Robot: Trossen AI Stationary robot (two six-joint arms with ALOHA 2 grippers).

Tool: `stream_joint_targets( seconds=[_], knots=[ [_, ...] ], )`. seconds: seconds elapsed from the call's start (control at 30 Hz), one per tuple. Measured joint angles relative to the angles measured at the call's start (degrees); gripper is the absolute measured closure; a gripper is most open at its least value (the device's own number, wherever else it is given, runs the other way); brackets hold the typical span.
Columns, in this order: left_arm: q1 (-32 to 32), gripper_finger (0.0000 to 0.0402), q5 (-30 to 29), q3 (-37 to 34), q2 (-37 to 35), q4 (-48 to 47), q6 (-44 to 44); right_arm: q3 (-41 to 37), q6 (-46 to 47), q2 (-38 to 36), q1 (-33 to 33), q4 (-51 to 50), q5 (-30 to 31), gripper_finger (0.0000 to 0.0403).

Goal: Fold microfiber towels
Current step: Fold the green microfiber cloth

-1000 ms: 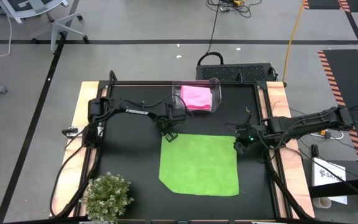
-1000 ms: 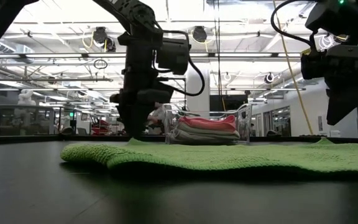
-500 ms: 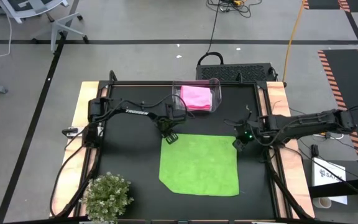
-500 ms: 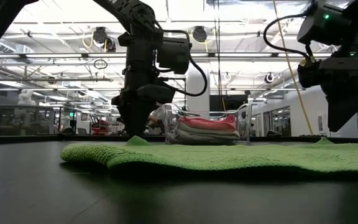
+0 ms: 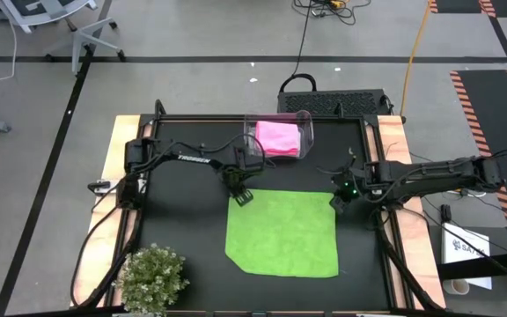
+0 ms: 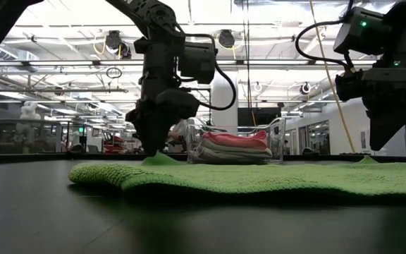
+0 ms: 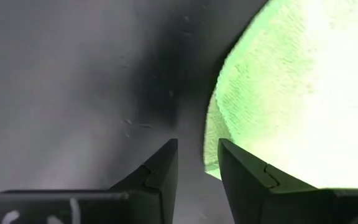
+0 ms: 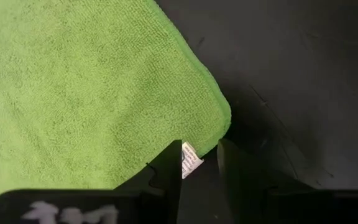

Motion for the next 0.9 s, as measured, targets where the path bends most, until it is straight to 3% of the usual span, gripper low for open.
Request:
stream_joint_targets(
  seconds=[0.3, 0.5, 0.63, 0.8, 0.9],
  knots=[
    [-0.11, 0.0284, 2.19, 0.00, 0.00, -0.14, -0.63, 0.00, -2.12, 1.11, 0.00, 0.42, 0.42, 0.0307],
    [0.29, 0.0284, 0.42, -0.02, 0.00, 1.07, 1.53, 0.00, -6.83, 1.35, -0.01, 1.68, 7.39, 0.0307],
    [0.81, 0.0284, -1.07, -0.02, 0.02, 2.55, 3.70, 0.00, -9.92, 1.33, 0.00, 2.57, 7.41, 0.0307],
    [0.63, 0.0284, -4.29, -0.02, 0.02, 2.96, 0.46, 0.00, -9.58, 1.31, 0.15, 3.90, 7.38, 0.0307],
    [0.57, 0.0284, -4.30, -0.02, 0.02, 3.57, -0.86, 0.00, -9.48, 1.31, 0.04, 3.81, 4.46, 0.0307]
  ],
)
